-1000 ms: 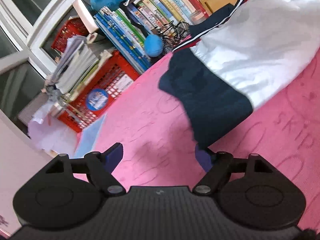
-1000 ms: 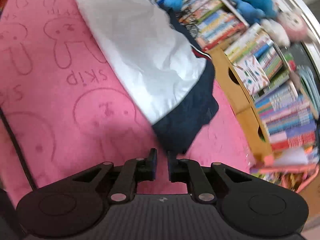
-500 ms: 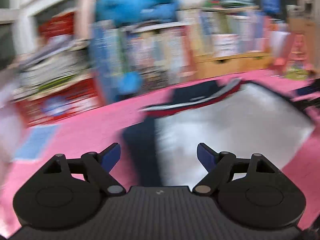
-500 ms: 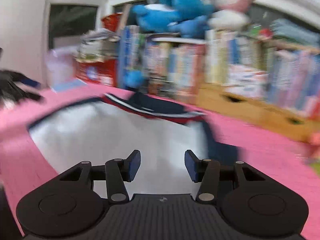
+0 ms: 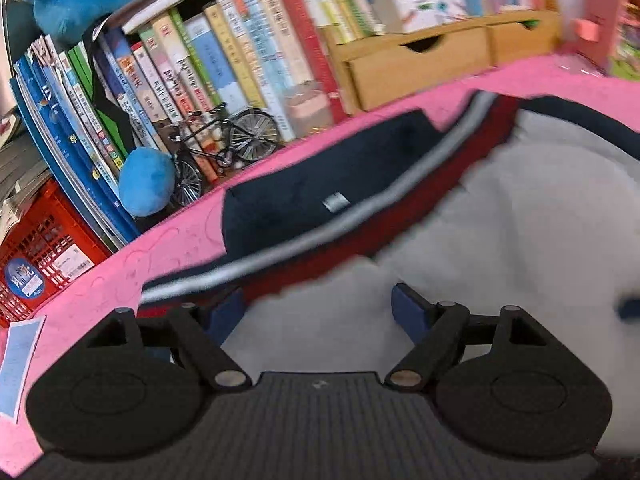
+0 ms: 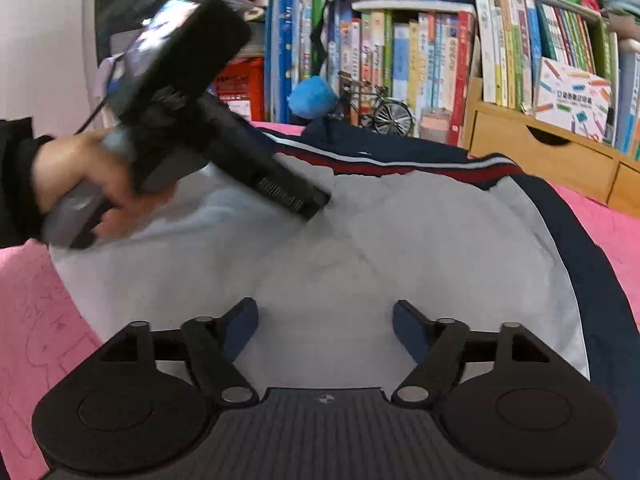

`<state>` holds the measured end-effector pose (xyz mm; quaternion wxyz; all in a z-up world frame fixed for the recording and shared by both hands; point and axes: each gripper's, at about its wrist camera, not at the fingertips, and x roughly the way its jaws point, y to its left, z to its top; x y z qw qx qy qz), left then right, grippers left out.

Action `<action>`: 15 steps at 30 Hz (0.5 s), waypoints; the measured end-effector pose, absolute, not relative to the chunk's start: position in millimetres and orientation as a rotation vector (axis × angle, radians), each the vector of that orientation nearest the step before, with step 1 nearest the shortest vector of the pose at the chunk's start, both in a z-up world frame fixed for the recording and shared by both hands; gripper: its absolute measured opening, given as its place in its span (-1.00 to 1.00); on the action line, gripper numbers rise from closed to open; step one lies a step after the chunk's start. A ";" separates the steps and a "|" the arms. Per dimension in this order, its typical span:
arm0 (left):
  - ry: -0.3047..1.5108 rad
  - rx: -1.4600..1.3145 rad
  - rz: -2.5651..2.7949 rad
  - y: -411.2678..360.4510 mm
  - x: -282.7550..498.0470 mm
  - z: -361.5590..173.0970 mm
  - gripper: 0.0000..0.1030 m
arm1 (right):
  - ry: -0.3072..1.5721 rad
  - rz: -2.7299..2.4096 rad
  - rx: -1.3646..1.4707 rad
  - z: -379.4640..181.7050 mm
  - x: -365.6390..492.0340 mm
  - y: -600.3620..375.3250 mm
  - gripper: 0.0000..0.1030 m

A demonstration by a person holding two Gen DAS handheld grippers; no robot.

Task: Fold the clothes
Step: 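Sweep the left gripper across the white body to smooth it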

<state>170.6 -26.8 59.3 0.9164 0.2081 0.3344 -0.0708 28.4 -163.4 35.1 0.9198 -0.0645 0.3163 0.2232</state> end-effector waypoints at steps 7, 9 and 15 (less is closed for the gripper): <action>0.699 0.361 -0.126 -13.0 201.0 53.4 1.00 | 0.664 0.429 -0.117 34.2 28.6 -169.1 0.63; 0.708 0.315 -0.128 -6.8 202.3 52.3 1.00 | 0.668 0.427 -0.109 34.0 27.8 -170.6 0.64; 0.690 0.330 -0.134 -11.1 185.9 60.2 0.72 | 0.678 0.422 -0.094 32.4 39.6 -173.9 0.79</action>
